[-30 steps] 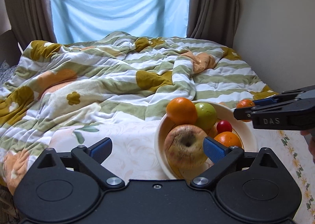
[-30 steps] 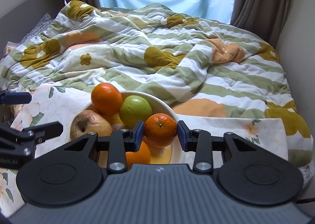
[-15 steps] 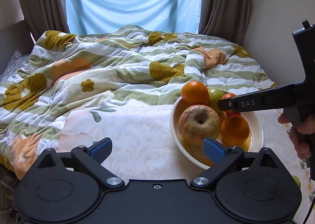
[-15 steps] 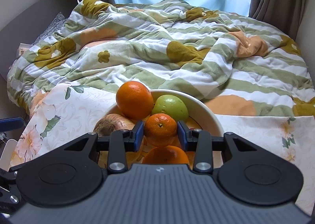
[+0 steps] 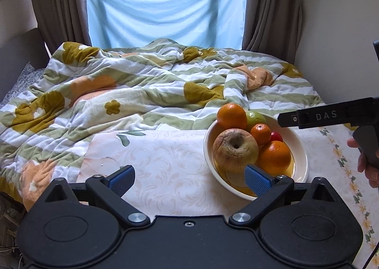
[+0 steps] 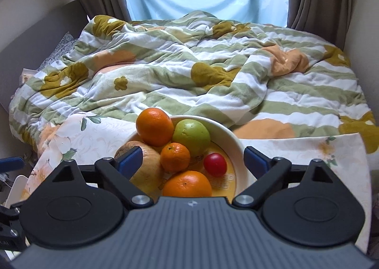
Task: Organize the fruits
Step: 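Lower the mandarin into the bowl and open the right tool, then grasp a small mandarin with the left tool while the right tool grasps the green pomelo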
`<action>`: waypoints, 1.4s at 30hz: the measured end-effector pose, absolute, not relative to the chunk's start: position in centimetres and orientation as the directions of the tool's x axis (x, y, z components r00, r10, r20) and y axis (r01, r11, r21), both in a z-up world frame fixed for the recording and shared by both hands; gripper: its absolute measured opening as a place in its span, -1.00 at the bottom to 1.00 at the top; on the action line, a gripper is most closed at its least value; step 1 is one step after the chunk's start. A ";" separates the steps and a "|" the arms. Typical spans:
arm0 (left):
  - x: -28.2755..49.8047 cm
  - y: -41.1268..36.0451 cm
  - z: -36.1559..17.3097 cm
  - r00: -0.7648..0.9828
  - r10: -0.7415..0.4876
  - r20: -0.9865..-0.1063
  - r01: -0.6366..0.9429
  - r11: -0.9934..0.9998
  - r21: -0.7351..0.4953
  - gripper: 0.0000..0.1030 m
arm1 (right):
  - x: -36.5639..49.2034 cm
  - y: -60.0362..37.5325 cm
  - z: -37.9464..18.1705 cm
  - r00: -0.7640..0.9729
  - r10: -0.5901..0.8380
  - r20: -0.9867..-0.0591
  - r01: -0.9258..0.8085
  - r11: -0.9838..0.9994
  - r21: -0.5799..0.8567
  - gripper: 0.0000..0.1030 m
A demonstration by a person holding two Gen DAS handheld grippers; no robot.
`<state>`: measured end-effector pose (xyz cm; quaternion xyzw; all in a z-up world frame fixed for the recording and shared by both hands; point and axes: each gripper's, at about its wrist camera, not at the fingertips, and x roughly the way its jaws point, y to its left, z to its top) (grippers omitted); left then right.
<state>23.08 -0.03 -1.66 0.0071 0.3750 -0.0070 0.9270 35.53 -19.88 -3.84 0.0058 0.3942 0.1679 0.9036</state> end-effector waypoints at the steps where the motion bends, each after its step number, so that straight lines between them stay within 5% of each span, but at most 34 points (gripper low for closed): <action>1: 22.8 -0.1 -1.5 0.721 -0.004 -0.693 0.014 1.000 0.008 0.95 | 35.2 -20.1 -3.5 0.638 0.304 -0.707 -0.298 0.945 0.138 1.00; 28: 9.4 -2.9 1.8 0.770 0.101 -0.629 -0.118 0.993 0.015 0.95 | 20.5 -26.3 2.6 0.707 0.348 -0.615 -0.365 0.925 0.104 1.00; 42: 8.1 -3.1 -4.2 0.717 0.136 -0.684 -0.178 0.984 0.009 0.95 | 16.4 -27.7 -2.8 0.696 0.342 -0.631 -0.426 0.905 0.020 1.00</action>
